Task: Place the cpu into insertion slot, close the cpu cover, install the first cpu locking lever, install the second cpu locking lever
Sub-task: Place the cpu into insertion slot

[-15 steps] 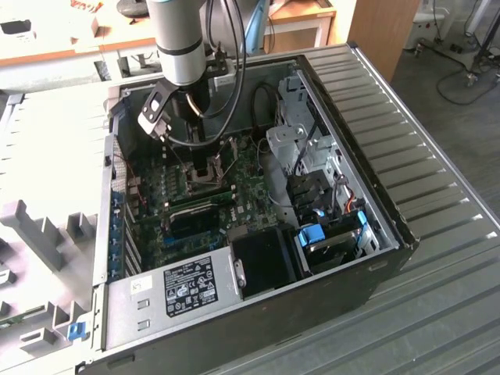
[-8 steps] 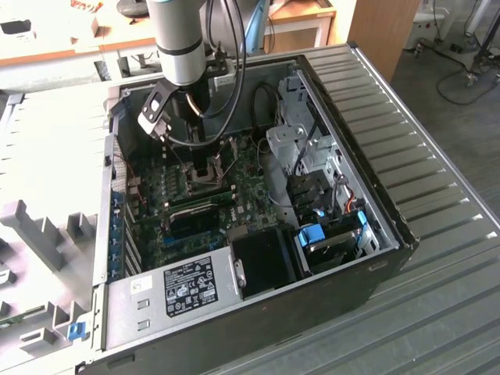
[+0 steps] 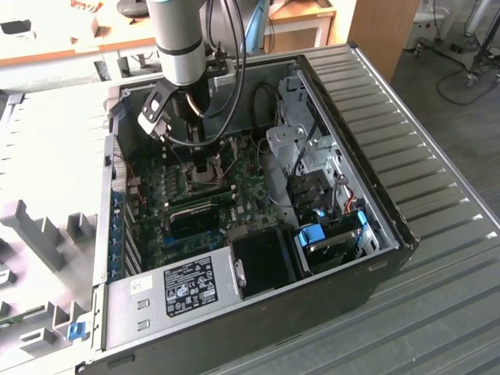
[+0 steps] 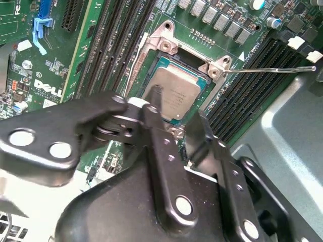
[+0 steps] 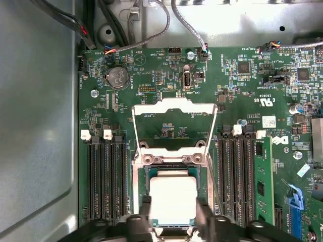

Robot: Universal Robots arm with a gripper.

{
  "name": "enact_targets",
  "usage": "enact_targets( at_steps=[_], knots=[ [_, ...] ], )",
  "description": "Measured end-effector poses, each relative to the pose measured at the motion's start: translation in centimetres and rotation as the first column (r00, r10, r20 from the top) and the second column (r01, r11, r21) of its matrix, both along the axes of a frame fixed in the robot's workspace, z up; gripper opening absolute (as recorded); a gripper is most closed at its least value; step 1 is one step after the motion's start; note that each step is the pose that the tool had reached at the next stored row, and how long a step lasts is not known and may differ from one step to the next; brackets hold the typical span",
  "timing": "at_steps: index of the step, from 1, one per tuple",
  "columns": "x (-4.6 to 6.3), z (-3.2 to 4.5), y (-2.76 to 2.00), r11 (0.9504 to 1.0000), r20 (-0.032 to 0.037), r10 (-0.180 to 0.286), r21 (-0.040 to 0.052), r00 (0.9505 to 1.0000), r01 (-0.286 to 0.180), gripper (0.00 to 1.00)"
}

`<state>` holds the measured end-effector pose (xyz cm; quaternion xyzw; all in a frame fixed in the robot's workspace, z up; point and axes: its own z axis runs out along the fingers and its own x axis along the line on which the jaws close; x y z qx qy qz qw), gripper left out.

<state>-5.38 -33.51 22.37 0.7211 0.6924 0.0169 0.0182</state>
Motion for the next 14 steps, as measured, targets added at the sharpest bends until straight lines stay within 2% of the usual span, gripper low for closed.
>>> enact_targets(
  at_steps=[1, 2, 4, 5, 7, 8, 9, 14],
  knots=[
    [0.00, 0.00, 0.00, 1.0000, 0.0000, 0.000, 0.0000, 1.0000, 0.000, 0.42],
    [0.00, 0.00, 0.00, 1.0000, 0.0000, 0.000, 0.0000, 1.0000, 0.000, 0.42],
    [0.00, 0.00, 0.00, 1.0000, 0.0000, 0.000, 0.0000, 1.0000, 0.000, 0.30],
    [0.00, 0.00, 0.00, 1.0000, 0.0000, 0.000, 0.0000, 1.0000, 0.000, 0.30],
    [0.00, 0.00, 0.00, 1.0000, 0.0000, 0.000, -0.0001, 1.0000, 0.000, 0.18],
    [0.00, 0.00, 0.00, 1.0000, 0.0000, 0.000, -0.0001, 1.0000, 0.000, 0.18],
    [0.00, 0.00, 0.00, 1.0000, 0.0000, 0.000, -0.0001, 1.0000, 0.000, 0.13],
    [0.00, 0.00, 0.00, 1.0000, 0.0000, 0.000, -0.0001, 1.0000, 0.000, 0.11]
  ],
)
